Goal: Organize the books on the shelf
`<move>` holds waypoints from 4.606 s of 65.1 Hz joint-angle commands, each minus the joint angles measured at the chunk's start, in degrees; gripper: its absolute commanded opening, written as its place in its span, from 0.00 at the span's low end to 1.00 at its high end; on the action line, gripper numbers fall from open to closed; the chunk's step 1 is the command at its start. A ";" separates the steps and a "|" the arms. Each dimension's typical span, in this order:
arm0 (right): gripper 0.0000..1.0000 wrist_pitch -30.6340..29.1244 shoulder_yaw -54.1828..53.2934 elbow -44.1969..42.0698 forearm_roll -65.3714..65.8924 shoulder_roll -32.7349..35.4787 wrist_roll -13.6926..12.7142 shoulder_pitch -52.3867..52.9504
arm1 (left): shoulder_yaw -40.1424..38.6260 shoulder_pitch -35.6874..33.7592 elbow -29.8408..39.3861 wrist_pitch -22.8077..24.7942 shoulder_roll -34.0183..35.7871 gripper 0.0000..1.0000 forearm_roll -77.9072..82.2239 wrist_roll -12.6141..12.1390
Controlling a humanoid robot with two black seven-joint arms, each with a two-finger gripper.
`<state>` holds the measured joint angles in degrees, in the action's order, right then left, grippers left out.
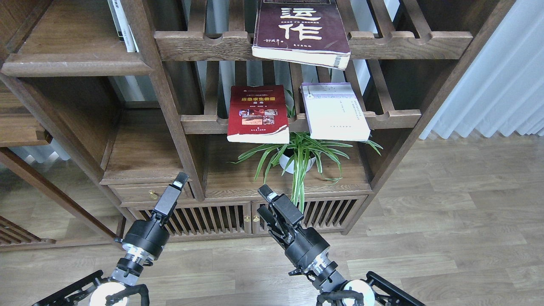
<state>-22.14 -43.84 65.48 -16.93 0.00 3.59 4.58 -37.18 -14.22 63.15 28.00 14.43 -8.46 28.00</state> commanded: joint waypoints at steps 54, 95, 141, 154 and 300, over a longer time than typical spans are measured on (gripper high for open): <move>0.99 6.75 1.21 -9.14 -3.63 0.00 0.01 16.34 | -0.26 0.87 0.48 0.00 -0.11 1.00 0.81 0.00; 0.99 17.65 0.69 -17.84 -11.19 0.00 -0.25 26.45 | -2.02 0.16 -0.14 0.00 -1.51 1.00 0.90 0.00; 0.83 18.97 0.60 -19.34 -17.87 0.00 -0.87 29.44 | -2.20 0.25 -0.49 0.00 -2.57 1.00 0.90 0.00; 0.80 18.97 0.95 -19.25 -18.49 0.00 -0.96 29.44 | -2.20 0.25 -0.84 0.00 -2.83 1.00 0.90 0.00; 0.04 -5.86 -0.28 -0.97 -17.26 5.71 -11.59 7.20 | -8.96 4.56 6.36 0.00 7.98 0.99 -2.09 -27.65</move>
<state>-28.01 -43.86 64.91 -37.06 5.65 -7.90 12.77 -46.07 -11.96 65.96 28.00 19.58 -10.54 0.37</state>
